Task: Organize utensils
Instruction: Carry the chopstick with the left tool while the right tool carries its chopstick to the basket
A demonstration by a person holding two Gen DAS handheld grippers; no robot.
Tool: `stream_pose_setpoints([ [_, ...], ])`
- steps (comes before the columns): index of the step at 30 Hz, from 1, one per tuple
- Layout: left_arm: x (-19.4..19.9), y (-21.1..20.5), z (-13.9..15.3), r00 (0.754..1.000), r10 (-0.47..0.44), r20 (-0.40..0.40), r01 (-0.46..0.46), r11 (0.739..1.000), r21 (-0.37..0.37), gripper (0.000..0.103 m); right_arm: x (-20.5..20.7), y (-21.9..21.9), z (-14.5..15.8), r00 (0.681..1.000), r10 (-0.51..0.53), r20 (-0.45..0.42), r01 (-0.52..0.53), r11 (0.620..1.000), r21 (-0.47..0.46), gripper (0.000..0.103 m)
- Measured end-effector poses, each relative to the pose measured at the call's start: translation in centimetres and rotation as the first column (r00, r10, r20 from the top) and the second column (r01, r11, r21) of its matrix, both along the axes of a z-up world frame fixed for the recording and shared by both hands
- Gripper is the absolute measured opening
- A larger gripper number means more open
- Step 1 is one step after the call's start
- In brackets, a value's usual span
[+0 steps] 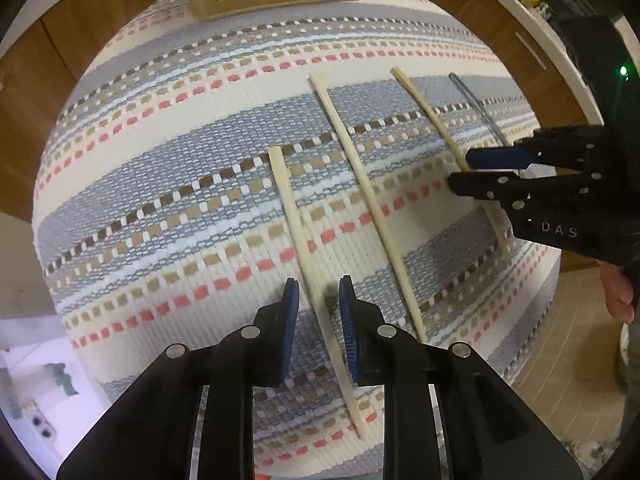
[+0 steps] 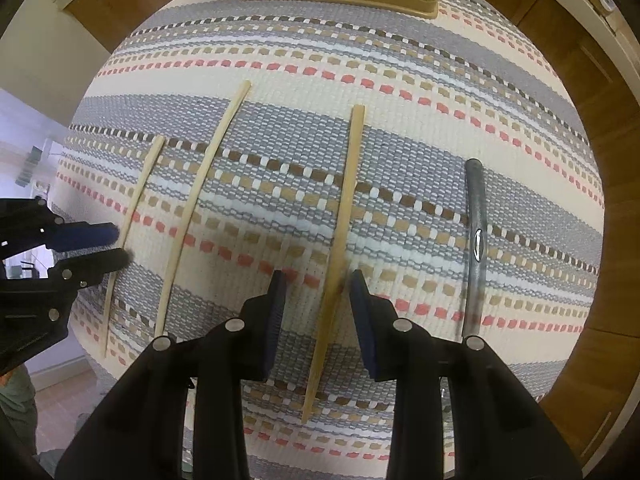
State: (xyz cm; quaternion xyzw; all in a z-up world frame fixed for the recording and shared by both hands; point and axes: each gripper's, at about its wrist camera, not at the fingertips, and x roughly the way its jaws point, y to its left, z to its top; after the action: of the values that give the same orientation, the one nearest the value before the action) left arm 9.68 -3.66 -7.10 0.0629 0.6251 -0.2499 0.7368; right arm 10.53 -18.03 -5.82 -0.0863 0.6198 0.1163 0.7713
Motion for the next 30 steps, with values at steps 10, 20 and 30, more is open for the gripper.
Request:
stream_pose_setpoints([
  [10,-2.8,-2.4,1.4,0.977,0.017,0.212,-0.023,0.999,0.025,0.004,-1.0,0.5,0.1,0.998,0.022,0.055,-0.024,0.999,0.032,0.003],
  [20,-1.0,3.5,8.6,0.901,0.287,0.326,-0.166,0.921,-0.353,0.004,-2.0,-2.7,5.1,0.971,-0.025,0.238,-0.040,0.963,0.266,0.003],
  [30,0.5,5.1,15.8,0.758,0.444,0.478,-0.132,0.823,-0.553,0.004,-1.1,-5.4,13.1,0.856,-0.107,0.506,-0.116,0.914,0.390,0.003],
])
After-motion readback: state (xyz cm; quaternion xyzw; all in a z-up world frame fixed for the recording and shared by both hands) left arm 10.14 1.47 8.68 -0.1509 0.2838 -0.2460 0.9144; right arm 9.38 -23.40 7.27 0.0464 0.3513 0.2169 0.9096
